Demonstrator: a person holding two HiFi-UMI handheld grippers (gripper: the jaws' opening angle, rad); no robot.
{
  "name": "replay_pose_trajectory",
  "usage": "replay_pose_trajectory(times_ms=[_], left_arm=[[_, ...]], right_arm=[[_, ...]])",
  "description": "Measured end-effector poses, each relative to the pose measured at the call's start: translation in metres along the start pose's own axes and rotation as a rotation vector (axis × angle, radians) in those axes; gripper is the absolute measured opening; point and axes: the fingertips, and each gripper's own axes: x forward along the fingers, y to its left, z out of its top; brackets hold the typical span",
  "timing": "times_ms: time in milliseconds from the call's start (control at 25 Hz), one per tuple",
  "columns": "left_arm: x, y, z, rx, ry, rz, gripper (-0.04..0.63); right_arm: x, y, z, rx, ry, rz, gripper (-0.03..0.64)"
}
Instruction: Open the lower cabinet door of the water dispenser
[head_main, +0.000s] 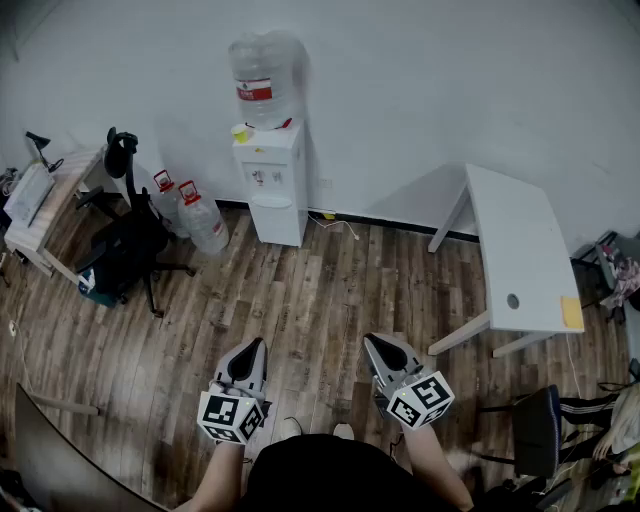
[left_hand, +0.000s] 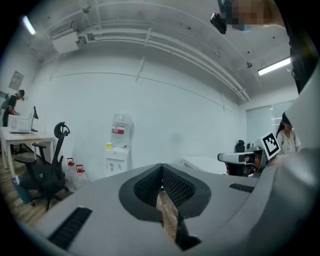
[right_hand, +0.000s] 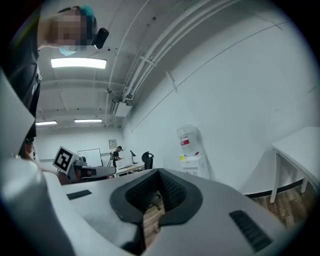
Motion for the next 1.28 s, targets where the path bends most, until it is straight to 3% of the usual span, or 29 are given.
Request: replay_pose_trajectory(times_ms=[680,1280], left_arm=[[-0.002,-0.044,-0.005,-0.008,-0.011,0.003,0.014],[0.017,-0.110,-0.033,-0.010,0.032,-0.034,0.014]], right_arm=[[-0.041,-0.006,-0.001,0.023,-0.010,0.049,0.025],[-0.097,-0.030,-0.026,0.039,0.071,0.061,0.025]])
